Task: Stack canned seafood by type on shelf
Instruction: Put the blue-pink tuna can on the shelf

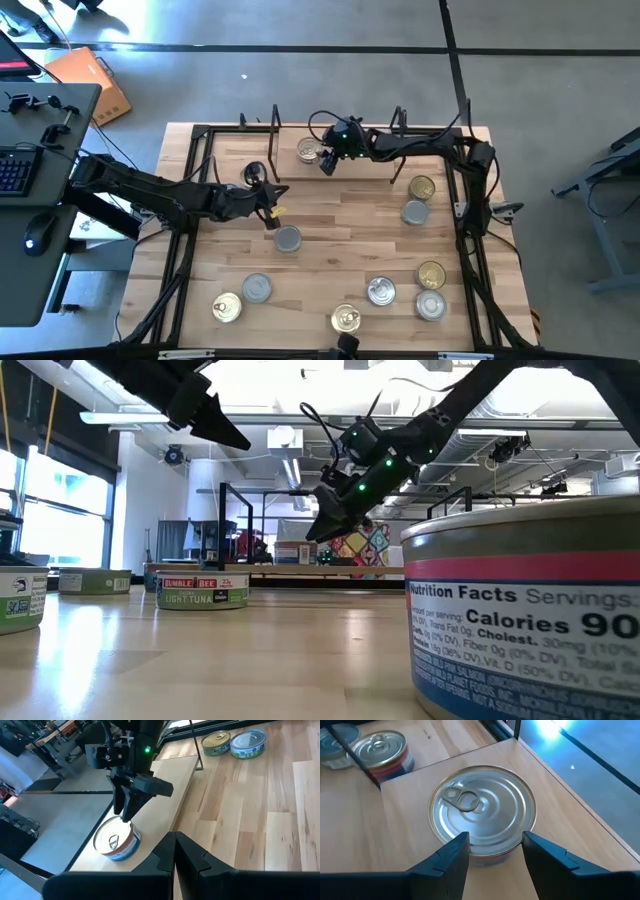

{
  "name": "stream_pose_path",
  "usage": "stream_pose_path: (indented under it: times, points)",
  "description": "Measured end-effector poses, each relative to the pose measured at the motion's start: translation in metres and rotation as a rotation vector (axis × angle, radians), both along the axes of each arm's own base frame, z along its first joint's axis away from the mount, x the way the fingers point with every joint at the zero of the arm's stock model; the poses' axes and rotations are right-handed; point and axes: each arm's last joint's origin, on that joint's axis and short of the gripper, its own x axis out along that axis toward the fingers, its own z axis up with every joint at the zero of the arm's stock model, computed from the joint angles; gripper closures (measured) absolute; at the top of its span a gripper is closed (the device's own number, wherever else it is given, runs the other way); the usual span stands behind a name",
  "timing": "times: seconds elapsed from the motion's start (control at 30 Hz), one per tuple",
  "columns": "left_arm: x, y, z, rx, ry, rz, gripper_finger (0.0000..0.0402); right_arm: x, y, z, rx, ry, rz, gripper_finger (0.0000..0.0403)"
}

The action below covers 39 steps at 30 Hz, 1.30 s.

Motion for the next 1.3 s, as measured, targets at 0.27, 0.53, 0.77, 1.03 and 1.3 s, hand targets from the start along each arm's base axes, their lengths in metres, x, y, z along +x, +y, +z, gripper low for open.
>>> stream_pose_path:
  times: [0.27,0.53,0.77,1.03,1.3]
  points:
    - [0.0,0.0,0.0,0.0,-0.001,0.0,0.0402,0.005,-0.002,-0.004,0.003,-0.045,-0.014,0.0227]
    - [0.0,0.003,0.0,-0.003,-0.003,0.014,0.0401,0.019,-0.005,0.0,0.019,-0.033,-0.02,0.0227]
    - [0.0,0.005,-0.002,-0.019,0.005,0.028,0.0402,0.043,-0.01,0.005,0.007,0.086,-0.04,0.0229]
    - [-0.002,0.005,-0.003,-0.028,0.019,0.036,0.0401,0.071,-0.03,0.007,0.006,0.151,-0.086,0.0255]
    - [-0.002,0.005,-0.004,-0.027,0.028,0.036,0.0401,0.092,-0.042,0.008,0.006,0.186,-0.102,0.0258]
